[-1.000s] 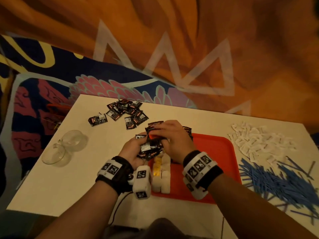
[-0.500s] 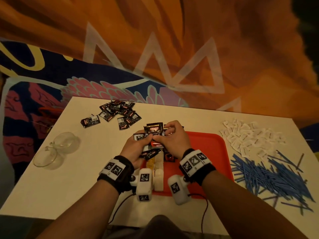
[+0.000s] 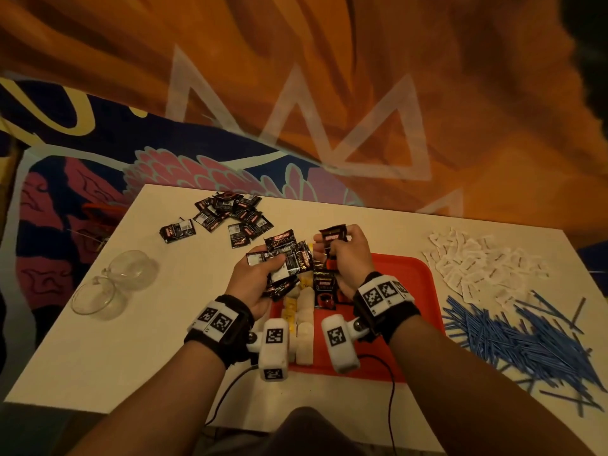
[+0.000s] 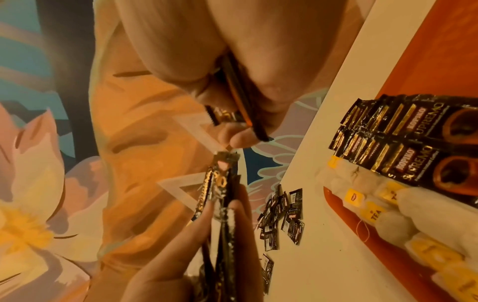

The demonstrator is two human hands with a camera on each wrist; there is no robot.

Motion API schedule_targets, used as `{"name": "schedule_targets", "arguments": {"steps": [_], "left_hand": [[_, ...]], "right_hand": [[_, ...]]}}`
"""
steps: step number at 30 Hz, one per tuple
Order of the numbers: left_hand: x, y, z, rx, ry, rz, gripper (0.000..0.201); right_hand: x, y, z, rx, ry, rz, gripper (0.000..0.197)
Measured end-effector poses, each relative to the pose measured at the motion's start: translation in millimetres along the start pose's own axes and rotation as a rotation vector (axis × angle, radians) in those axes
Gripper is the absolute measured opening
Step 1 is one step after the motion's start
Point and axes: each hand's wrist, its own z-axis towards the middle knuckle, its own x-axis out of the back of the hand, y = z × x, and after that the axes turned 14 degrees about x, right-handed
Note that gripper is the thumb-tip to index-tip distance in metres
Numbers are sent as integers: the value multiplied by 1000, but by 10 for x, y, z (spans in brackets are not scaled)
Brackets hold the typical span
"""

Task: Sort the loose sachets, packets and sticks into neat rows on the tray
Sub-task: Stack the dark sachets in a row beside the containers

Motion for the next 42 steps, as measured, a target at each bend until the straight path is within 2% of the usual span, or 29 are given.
{"name": "schedule_targets", "arguments": {"steps": [3,6,10,13,16,19,21,24,26,27,29,33,35,39,40,42], "left_hand": [[-12,15,-11,-19,25,-53,26],[-63,8,-34,-39,9,-17,23],[-75,7,-59,5,21,-34,0],[-53,29,-54,15,67,-40,6],[7,54,-24,-112,244,38,6],[79,72,11,-333,423,311,7],[54,61,-12,-433,466,493,7],[-72,22,-54,-540,401,615,8],[-148,11,-80,-546,334,654,7],[-167,13,-80,-531,314,655,8],[-170,34,-94,-480,263,590,3],[-130,22,-138,-419,167,512,19],[-104,3,-122,-407,161,527,24],[-50,49,-81,-342,195,424,26],[-35,67,-74,-317,192,380,27],[-14,102,-74,-269,170,306,28]], "right_hand": [[10,33,-25,-10,-91,-100,34],[-60,144,-83,70,-204,-319,31],[-121,274,-33,88,-159,-434,26],[-102,199,-58,59,-166,-420,25],[-39,113,-29,62,-116,-454,27],[-7,2,24,218,-62,-611,21],[-57,-31,6,299,-85,-689,21],[-215,-15,-55,332,-149,-687,23],[-311,29,-79,317,-162,-627,16],[-349,35,-90,293,-153,-583,12],[-380,41,-98,258,-144,-532,25],[-378,80,-76,225,-112,-474,39],[-376,108,-67,198,-125,-445,33],[-310,90,-76,160,-126,-296,7],[-278,69,-76,189,-123,-300,5],[-203,69,-54,252,-157,-378,20]]}}
